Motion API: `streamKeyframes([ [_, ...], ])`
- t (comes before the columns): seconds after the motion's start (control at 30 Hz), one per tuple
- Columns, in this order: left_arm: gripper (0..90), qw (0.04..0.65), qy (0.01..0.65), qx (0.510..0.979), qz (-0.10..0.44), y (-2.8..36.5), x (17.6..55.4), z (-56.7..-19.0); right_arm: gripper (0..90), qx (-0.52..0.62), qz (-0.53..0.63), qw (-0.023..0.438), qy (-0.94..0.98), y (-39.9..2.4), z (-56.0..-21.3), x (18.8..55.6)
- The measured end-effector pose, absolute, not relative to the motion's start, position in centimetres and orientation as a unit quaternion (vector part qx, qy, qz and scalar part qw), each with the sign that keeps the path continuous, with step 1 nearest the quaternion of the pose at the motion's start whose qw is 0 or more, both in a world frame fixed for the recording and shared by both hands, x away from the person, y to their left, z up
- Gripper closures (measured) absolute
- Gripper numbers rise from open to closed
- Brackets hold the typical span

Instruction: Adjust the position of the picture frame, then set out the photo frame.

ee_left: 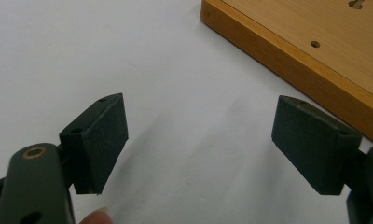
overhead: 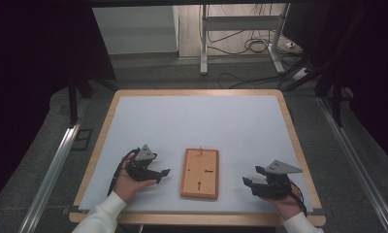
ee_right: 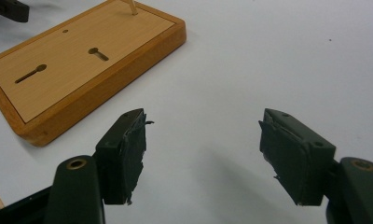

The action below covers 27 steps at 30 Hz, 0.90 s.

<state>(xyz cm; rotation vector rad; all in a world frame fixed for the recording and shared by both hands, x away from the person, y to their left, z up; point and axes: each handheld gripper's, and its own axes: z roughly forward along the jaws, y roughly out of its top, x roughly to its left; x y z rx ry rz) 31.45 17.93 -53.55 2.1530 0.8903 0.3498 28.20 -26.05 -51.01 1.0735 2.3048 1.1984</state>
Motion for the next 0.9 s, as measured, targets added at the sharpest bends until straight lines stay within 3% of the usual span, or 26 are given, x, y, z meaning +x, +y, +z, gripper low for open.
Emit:
streamKeyframes([
  [0.9,22.8,0.428,0.313,0.835,0.146,16.0,31.7,-51.2,30.9,0.376,0.417,0.164,0.811,-25.7,-50.4,28.4],
])
